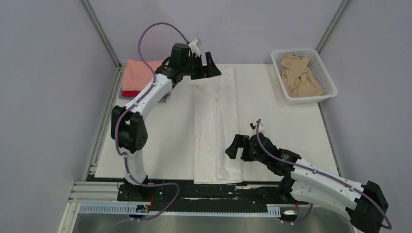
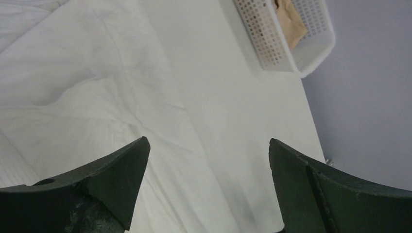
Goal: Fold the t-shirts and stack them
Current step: Rotate the tshirt 90 degrees, then grab the bottom of the folded rectangular tshirt with both arms
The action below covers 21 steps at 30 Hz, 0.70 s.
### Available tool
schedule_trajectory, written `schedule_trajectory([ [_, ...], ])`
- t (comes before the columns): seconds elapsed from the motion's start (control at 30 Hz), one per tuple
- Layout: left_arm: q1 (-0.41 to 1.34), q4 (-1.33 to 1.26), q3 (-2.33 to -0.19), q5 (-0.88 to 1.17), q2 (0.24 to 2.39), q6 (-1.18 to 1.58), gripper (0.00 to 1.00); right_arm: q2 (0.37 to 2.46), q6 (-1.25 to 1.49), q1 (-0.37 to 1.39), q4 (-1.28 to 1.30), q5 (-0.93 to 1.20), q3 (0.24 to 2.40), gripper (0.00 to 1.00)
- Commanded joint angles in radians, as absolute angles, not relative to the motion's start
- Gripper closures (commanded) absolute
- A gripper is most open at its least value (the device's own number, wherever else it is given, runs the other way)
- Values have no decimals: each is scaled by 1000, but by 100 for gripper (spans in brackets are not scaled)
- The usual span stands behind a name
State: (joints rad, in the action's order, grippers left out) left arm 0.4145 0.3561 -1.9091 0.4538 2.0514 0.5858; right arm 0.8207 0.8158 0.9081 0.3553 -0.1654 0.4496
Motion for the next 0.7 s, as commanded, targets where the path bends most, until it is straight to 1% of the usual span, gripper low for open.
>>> schedule_trajectory([
  [0.0,476,321,-1547,239,1719,504,0,773,785,904,396,-157,424,0],
  [0.03,489,302,-1411,205,1628,514,0,769,781,903,396,-134,414,0],
  [0.07,520,289,-1351,145,1586,527,0,767,779,903,398,-108,406,0],
  [0.1,539,282,-1233,115,1509,542,0,765,779,902,398,-80,398,0],
  [0.2,658,308,-1047,-34,1373,624,0,766,781,902,407,34,380,0],
  [0.3,754,324,-850,-84,1232,709,0,768,769,903,444,115,370,0],
  [0.33,792,332,-817,-92,1209,768,0,770,769,903,457,128,366,1],
  [0.43,879,392,-682,-113,1110,871,0,776,777,902,464,171,346,7],
  [0.5,958,419,-623,-133,1063,932,0,784,783,903,471,191,341,12],
  [0.57,1035,434,-574,-111,1027,974,0,790,790,902,488,204,340,16],
  [0.67,1081,441,-520,-80,1001,1041,3,790,813,903,495,202,319,25],
])
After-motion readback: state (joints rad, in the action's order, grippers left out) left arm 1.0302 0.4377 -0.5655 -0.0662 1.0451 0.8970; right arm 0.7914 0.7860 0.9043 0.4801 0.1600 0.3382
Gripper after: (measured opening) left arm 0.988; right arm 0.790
